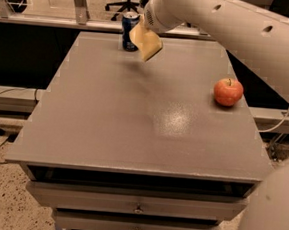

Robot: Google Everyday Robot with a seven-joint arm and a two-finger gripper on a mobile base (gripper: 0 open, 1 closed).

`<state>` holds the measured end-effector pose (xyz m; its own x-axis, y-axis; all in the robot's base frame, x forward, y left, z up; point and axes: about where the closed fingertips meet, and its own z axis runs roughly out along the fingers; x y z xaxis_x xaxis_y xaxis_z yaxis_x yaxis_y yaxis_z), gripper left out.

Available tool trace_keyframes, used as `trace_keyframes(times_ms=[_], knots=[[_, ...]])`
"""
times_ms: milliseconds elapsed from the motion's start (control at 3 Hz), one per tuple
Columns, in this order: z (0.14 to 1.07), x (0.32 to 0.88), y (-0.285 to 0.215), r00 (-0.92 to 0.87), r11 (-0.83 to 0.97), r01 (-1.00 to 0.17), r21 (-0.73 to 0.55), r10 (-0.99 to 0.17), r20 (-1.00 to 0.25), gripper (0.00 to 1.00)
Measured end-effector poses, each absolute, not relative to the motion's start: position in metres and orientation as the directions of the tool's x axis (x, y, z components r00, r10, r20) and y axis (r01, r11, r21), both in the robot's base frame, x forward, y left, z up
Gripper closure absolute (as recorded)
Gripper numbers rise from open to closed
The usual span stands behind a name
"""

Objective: Move sponge near pepsi can

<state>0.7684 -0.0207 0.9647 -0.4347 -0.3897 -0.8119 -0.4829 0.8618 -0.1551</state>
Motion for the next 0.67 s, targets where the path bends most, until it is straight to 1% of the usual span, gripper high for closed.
trace_keyframes(times_ms=[333,667], knots=[[0.951,0.800,-0.011,-0.459,0.866,-0.479,-0.142,-0.385,-0.800,1.00],[0.934,0.821,-0.016,-0.498,0.885,-0.438,-0.155,-0.383,-0.778,1.00]])
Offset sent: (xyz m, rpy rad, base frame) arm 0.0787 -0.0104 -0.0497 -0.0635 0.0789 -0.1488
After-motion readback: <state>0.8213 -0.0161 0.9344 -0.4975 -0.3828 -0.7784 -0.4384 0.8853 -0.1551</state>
